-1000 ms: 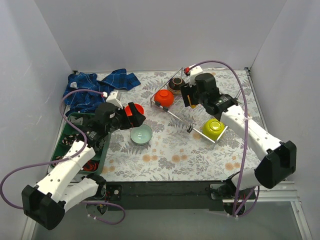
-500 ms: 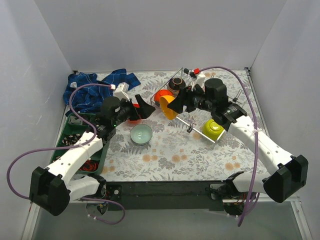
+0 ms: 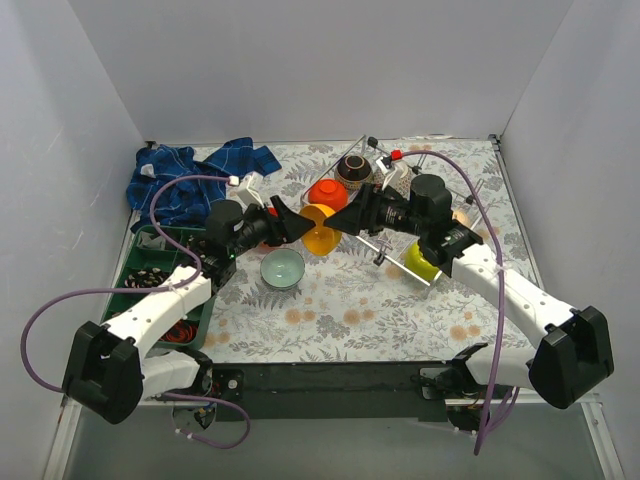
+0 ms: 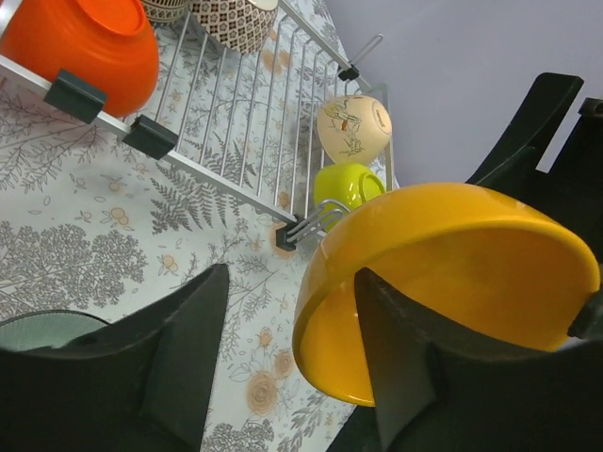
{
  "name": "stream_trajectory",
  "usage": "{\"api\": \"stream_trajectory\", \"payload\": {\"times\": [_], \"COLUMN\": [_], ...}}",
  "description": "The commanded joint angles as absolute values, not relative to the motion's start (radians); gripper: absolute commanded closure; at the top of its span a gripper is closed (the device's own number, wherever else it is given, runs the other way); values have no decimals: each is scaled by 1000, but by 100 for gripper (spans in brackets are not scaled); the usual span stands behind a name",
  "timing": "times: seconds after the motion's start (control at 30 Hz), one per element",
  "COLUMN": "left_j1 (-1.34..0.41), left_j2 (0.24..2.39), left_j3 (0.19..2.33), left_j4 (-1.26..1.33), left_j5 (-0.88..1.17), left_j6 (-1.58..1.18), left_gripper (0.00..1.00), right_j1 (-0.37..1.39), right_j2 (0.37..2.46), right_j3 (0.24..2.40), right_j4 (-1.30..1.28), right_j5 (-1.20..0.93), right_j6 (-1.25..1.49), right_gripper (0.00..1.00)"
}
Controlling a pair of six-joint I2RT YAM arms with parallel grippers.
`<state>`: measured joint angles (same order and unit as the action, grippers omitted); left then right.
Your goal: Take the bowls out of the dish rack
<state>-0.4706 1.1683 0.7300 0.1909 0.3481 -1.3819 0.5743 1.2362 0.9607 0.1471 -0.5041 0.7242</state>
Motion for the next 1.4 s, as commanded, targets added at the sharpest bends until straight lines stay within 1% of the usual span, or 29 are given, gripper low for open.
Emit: {"api": "stream_trajectory", "payload": {"times": [0.0,0.07,0.1,0.17,0.23,0.27,0.3,0.37,0.4,0.47,0.5,0.6,0.73,0.77,0.87,1.0,1.1,1.13,1.37], "left_j1": [-472,-476,-474,-476,-474,-474,-476,-474,-476,-474,-474,-474,-474,-474,-483,-511,-561,-589,-693], "left_j2": [1163,1158,1155,1146,1138,1135,1129,1124,1117,1111,1106,1103,1115,1124,1163,1233,1310,1327,1483], "left_j3": [704,692,689,678,675,675,676,678,680,687,695,728,791,810,874,957,1034,1063,1167], "left_j4": [236,235,235,235,233,224,219,200,189,146,126,25,-112,-171,-261,-354,-431,-457,-532], "left_j5": [377,377,376,374,370,367,362,353,341,325,302,266,215,210,207,193,158,150,58], "left_j6": [-1399,-1401,-1401,-1399,-1391,-1388,-1382,-1373,-1368,-1350,-1341,-1302,-1252,-1238,-1213,-1193,-1161,-1157,-1138], "left_gripper": [52,61,74,90,100,100,100,100,100,100,100,100,100,100,100,100,100,100,100], "right_j1": [577,575,577,575,575,575,574,568,565,546,529,503,485,485,485,485,485,485,483], "right_j2": [1198,1195,1195,1197,1193,1192,1192,1183,1175,1154,1146,1118,1091,1088,1080,1069,1062,1060,1066], "right_j3": [953,942,940,930,922,913,908,887,878,855,851,868,926,940,985,1023,1040,1048,1069], "right_j4": [311,313,317,322,322,322,322,321,319,305,290,161,-53,-140,-265,-363,-409,-420,-482], "right_j5": [-543,-541,-541,-543,-543,-543,-543,-542,-538,-526,-522,-474,-355,-289,-168,-62,-3,47,140], "right_j6": [802,811,815,821,822,822,824,822,818,812,792,724,539,507,408,322,276,267,204], "right_gripper": [89,89,89,89,85,82,72,57,43,33,26,17,15,14,14,14,15,15,15]}}
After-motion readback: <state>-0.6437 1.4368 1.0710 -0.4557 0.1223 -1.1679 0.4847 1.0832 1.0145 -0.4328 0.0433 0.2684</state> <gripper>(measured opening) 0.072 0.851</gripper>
